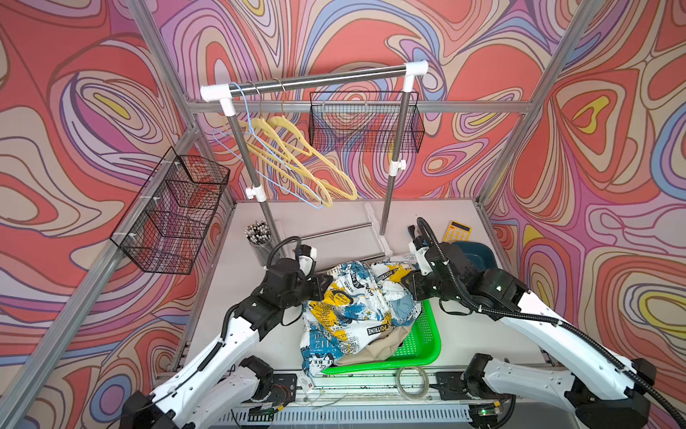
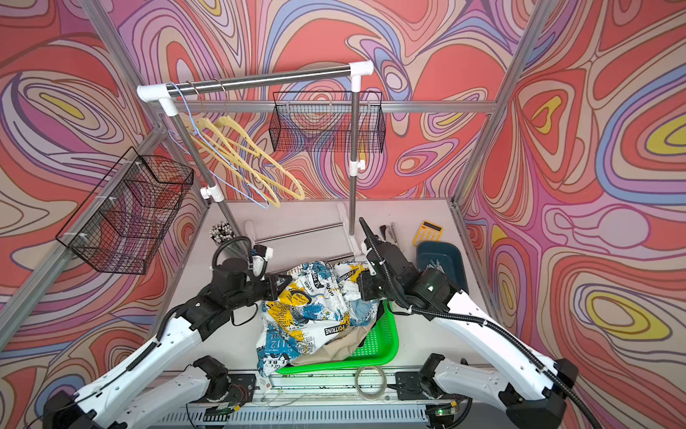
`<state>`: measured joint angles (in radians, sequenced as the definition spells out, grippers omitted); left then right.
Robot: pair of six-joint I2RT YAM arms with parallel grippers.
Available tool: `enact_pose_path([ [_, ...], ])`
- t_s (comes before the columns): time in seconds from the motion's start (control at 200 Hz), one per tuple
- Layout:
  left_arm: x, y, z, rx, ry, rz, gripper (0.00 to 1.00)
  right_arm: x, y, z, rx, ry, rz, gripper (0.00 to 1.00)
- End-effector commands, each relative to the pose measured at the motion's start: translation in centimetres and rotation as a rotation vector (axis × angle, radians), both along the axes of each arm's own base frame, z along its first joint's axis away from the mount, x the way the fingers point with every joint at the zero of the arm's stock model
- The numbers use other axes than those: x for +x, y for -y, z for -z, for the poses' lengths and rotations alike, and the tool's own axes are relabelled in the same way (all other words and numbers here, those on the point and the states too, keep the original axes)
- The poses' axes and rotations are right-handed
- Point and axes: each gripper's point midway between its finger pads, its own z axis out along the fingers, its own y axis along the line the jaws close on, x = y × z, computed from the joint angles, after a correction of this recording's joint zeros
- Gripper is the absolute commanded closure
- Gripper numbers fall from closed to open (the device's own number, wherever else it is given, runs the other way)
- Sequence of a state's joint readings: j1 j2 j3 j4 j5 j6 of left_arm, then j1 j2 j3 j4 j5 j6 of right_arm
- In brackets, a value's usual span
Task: Remove the clothespins securing shorts to the hanger
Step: Adjust the shorts in the basket.
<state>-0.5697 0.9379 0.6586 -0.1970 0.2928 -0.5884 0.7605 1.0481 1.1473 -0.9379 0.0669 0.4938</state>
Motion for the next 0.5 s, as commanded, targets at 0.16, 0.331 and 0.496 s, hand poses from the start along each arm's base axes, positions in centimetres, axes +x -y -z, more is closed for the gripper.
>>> enact_pose_path([
  [0.16, 0.6, 2.7, 4.6, 0.058, -0.097, 0.030, 1.00, -0.1, -0.5, 10.4, -0.060, -0.220, 0.036, 0.82],
  [0.331, 0.6, 4.7, 8.0, 0.170, -0.174, 0.104, 1.00, 0.0, -2.8, 15.4, 0.006, -0.304, 0.012, 0.82],
  [0.496, 0.8, 6.3, 11.4, 0.259, -0.247, 0.175, 1.00, -0.3, -3.0, 19.1, -0.014, -0.371, 0.035, 0.85],
])
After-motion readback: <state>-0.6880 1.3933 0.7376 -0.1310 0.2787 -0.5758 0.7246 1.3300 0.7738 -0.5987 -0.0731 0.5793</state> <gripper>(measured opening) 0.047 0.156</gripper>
